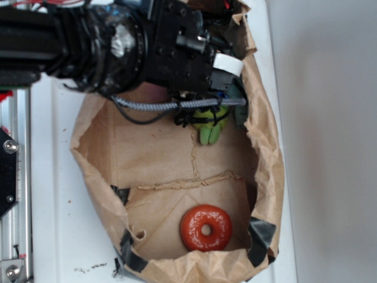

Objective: Grab the blue sponge.

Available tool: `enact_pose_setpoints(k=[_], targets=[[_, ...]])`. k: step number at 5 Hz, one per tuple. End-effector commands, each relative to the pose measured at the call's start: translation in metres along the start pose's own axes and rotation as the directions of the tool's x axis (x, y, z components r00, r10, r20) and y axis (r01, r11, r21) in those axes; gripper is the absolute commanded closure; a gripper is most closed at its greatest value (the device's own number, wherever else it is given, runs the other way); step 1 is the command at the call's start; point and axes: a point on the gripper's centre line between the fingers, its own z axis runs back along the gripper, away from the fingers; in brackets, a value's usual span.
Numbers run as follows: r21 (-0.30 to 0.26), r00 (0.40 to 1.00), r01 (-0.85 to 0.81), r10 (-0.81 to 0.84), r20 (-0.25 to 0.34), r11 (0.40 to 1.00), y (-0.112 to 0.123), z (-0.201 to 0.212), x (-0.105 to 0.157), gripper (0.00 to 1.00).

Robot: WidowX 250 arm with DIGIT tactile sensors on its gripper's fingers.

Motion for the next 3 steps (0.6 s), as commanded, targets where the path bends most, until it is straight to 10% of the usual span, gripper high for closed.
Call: enact_pose_setpoints(k=[1, 3], targets=[[0.003, 0.998, -0.051, 0.051, 0.026, 0.999, 0.000, 0.002, 0.008, 1.00], [-0.027, 1.000, 0.012, -0.012, 0.011, 1.000, 0.011, 0.029, -0.014, 1.00]])
